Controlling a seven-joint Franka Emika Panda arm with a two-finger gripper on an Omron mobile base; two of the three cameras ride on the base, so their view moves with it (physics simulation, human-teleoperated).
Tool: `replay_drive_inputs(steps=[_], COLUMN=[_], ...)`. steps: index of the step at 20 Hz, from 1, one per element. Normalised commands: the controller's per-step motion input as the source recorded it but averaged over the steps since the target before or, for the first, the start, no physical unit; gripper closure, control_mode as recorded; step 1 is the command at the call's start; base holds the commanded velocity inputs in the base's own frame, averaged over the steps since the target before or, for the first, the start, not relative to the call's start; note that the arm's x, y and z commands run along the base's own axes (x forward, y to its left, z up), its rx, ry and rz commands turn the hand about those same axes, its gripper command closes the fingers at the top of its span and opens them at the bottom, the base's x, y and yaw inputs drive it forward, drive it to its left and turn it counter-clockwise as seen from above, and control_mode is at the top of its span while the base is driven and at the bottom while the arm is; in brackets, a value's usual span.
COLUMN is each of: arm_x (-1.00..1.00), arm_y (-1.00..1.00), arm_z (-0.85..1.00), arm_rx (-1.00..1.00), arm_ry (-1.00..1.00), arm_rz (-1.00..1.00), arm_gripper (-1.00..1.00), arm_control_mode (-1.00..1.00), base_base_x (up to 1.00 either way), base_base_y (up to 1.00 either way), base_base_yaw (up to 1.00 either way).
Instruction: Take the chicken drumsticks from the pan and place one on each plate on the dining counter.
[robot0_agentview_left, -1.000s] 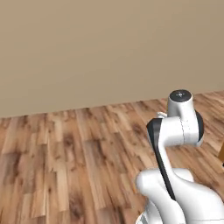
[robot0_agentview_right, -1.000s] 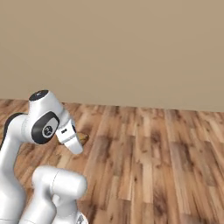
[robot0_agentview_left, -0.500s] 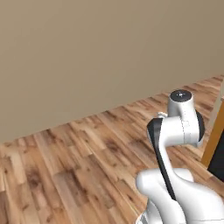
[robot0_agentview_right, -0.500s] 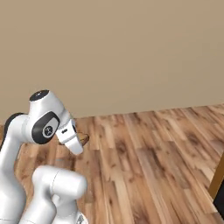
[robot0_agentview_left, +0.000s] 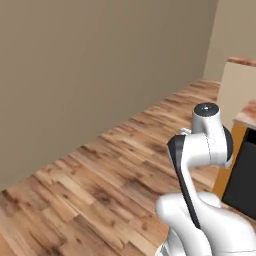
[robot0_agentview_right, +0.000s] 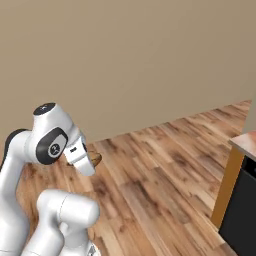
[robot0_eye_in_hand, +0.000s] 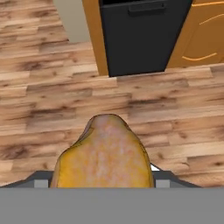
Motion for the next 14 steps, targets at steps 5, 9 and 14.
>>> replay_drive_inputs(steps=[5,9,14], arm_x=[0.00,0.00,0.00], arm_y=[0.00,0.00,0.00], arm_z=[0.00,0.00,0.00], arm_rx=[0.00,0.00,0.00], arm_ry=[0.00,0.00,0.00], arm_rz=[0.00,0.00,0.00], arm_gripper=[1.00,1.00,1.00], arm_control_mode=[1.00,1.00,1.00], base_base_x=[1.00,1.00,1.00], base_base_y=[0.16,0.44,0.64], base_base_yaw=[-0.49,-0.44,-0.44])
